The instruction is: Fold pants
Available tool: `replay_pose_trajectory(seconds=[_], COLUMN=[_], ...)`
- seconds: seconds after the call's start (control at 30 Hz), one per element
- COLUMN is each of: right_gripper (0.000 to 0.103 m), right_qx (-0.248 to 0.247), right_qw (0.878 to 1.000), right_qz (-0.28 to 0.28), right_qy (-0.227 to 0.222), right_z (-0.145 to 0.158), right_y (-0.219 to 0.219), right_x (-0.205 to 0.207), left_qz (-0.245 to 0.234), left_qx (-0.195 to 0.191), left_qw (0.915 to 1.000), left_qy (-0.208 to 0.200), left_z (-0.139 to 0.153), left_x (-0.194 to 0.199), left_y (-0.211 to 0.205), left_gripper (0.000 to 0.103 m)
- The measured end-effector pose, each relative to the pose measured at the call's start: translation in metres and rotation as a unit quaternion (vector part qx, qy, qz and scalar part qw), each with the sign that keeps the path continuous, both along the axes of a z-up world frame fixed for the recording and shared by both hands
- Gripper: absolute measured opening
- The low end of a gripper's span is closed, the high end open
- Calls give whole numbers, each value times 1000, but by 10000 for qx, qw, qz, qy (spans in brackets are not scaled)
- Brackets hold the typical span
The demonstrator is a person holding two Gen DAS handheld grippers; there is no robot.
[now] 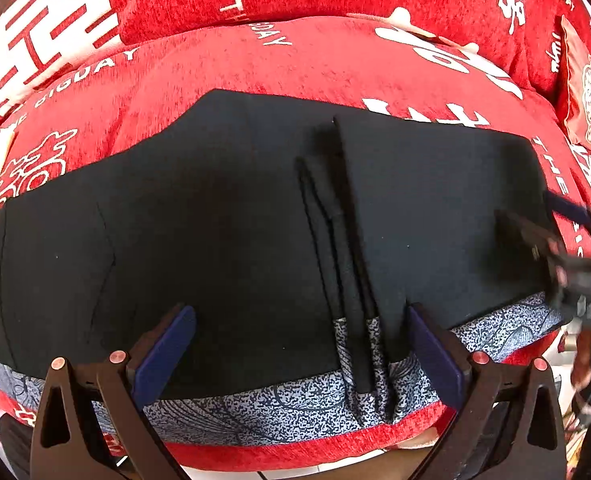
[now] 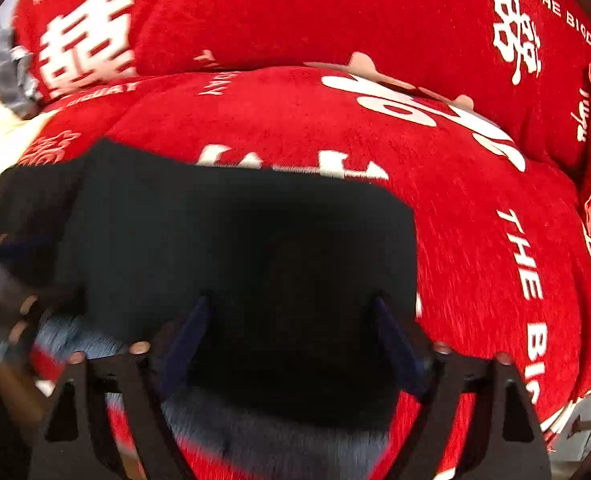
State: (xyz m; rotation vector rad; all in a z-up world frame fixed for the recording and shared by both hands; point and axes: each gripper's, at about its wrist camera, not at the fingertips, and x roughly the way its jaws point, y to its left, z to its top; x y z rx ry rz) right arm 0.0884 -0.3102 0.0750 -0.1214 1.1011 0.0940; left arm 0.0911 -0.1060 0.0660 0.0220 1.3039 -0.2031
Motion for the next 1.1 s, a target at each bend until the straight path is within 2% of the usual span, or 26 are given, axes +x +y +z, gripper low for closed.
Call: replay_pose_trajectory(seconds=[0.03, 0.1, 0.2, 0.3, 0.43, 0.53, 0.6, 0.7, 0.83, 0.9, 1.0, 1.1], right_gripper=[102, 103, 103, 103, 103, 103, 103, 103, 103, 103, 103, 103], right_qx=[-44, -110, -232, -449, -501, -551, -437, -244, -312, -521, -536, -422], right_qw=[10000, 9998, 9996, 9988, 9984, 9976, 9975, 9976, 9994, 9983, 9981, 9977], right_qz=[-57, -118, -160, -204, -240, -394, -412, -272, 119, 66, -76, -131], right_qy=[36, 109, 69, 12, -80, -134, -363, -586, -100, -252, -290, -507], right_z=[-2, -6, -4, 3, 3, 9, 19, 22, -7, -8, -4, 3], right_y=[0, -1, 4, 11, 22, 25, 29, 47, 83, 99, 109, 114], right_x=[9, 19, 12, -15, -56, -75, -83, -78, -54, -49, -39, -38], left_qz=[-7, -6, -31, -11, 5, 8, 88, 375, 858, 1096, 1501, 1814], left_qx=[11, 6, -59, -160, -323, -373, -386, -428, -443, -435, -543, -272], left_qw=[10000, 10000, 10000, 9999, 9993, 9993, 9992, 9984, 9953, 9930, 9872, 9830], left_qy=[-21, -53, -52, 26, 165, -11, -113, 48, 113, 69, 12, -23], left_z=[0, -1, -2, 0, 5, 18, 24, 16, 7, 7, 8, 1], left_x=[0, -2, -2, -1, -5, -16, -21, -22, -24, -26, -28, -27], left_y=[-1, -1, 0, 5, 13, 26, 38, 56, 85, 105, 140, 170], left_gripper=[103, 103, 103, 103, 103, 103, 103, 103, 103, 103, 103, 103])
